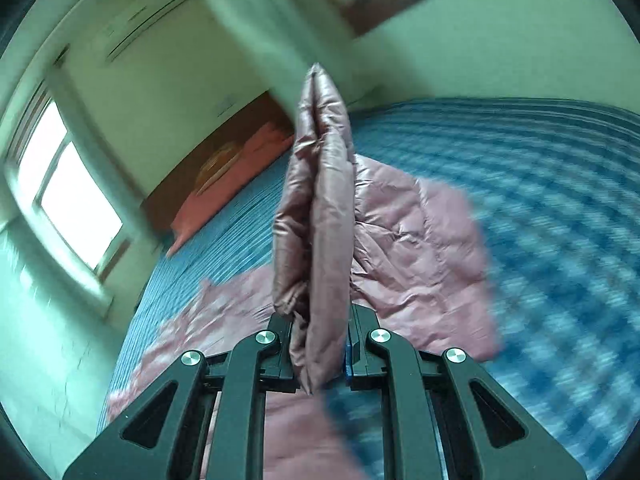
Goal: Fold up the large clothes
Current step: 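Grasp the jacket sleeve cuff with the right gripper and fold it across the body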
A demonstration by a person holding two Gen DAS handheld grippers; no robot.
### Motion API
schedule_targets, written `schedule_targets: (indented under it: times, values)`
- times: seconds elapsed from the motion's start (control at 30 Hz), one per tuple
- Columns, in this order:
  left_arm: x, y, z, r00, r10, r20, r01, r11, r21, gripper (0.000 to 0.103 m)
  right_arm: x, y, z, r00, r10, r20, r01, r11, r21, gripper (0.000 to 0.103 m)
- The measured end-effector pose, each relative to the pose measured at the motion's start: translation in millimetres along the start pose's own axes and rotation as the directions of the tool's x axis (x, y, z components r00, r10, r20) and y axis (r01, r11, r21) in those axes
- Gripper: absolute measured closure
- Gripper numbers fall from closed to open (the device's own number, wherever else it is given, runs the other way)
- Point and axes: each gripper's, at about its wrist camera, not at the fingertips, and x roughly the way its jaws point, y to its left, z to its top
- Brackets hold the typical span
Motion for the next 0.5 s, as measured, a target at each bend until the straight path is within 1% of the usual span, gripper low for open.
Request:
schedule_targets:
  times: [0.03, 0.07, 0.13, 0.23, 0.4, 0.43, 0.5]
  values:
    - [3.4, 1.6, 0.2, 1.000, -0.004, -0.005, 0.004, 1.000, -0.004, 0.021, 13.2, 21.7, -5.5, 1.000, 0.021, -0.022, -0.022, 0.999, -0.026, 0.089]
    - [6.0, 5.1, -0.5, 1.000, -0.017, -0.012, 0.017, 1.000, -0.011, 0.021, 19.6, 34.6, -11.1, 0.999, 0.033, -0.037, -0.035, 0.998, -0.047, 0.089]
    - [7.7, 8.5, -1.0, 1.000, -0.020, -0.008, 0.020, 1.000, -0.017, 0.017, 40.6, 75.0, -29.3, 0.995, 0.062, -0.078, -0.070, 0.991, -0.111, 0.089]
    - [11.4, 10.6, -1.0, 1.000, -0.027, -0.003, 0.027, 0.999, -0.017, 0.016, 68.3, 122.4, -54.3, 0.985, 0.096, -0.145, -0.121, 0.977, -0.173, 0.089]
    - [13.0, 11.4, -2.6, 0.999, -0.044, 0.002, 0.044, 0.998, -0.034, 0.014, 110.7, 180.1, -94.7, 0.958, 0.124, -0.257, -0.189, 0.950, -0.247, 0.089]
    - [13.8, 12.9, -4.0, 0.999, -0.046, 0.004, 0.046, 0.998, -0.037, 0.014, 112.9, 179.6, -99.4, 0.955, 0.126, -0.270, -0.197, 0.947, -0.254, 0.089]
    - [13.8, 13.8, -4.8, 0.999, -0.047, 0.006, 0.047, 0.998, -0.038, 0.014, 116.5, 198.4, -121.7, 0.939, 0.133, -0.316, -0.226, 0.934, -0.278, 0.089]
